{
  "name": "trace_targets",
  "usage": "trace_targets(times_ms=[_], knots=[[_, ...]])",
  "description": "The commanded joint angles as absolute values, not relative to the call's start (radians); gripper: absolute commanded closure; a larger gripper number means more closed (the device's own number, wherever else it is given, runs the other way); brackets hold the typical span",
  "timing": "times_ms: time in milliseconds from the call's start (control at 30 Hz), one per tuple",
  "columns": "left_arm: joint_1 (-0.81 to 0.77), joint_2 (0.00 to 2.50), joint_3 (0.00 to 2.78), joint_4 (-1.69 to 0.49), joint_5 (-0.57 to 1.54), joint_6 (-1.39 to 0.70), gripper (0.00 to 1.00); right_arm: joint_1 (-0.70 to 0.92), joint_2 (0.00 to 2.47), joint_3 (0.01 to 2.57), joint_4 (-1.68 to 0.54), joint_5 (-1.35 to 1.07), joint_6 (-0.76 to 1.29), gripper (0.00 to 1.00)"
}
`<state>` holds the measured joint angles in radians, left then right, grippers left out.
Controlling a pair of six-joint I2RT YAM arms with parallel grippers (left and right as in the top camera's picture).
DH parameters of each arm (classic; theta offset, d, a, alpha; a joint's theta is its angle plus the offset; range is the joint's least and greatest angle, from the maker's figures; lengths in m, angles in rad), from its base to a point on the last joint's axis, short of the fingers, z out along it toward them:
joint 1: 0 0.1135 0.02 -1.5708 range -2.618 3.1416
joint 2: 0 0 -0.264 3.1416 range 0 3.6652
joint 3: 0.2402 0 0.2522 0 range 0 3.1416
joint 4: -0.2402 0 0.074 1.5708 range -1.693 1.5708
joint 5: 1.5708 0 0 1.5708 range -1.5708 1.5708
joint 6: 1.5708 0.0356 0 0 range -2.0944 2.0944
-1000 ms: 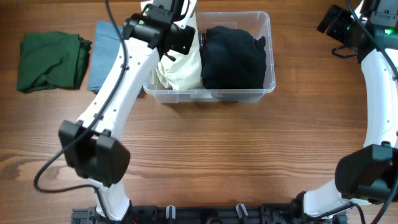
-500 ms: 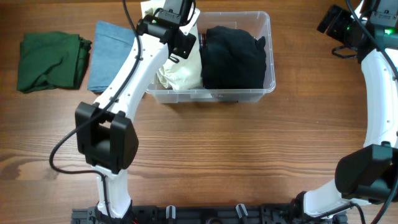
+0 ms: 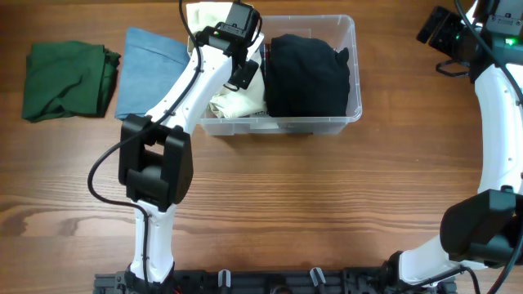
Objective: Pack container
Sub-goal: 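Push the cream garment down into the bin with the left gripper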
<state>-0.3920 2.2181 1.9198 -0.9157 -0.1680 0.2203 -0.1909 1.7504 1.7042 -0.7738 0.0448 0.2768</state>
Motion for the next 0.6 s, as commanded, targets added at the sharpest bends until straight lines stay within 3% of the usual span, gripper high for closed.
trace_targets(times_ms=[0,567], knots=[[-0.391,2.291,1.920,-0.926,-0.173,0.233,0.96,-0.188,1.764,1.695,-0.772,0.040,0.291,0.00],[-0.464,2.337,1.917,-0.974,-0.203,0.232,0.96,-0.188,1.764,1.695,-0.772,0.040,0.291,0.00]])
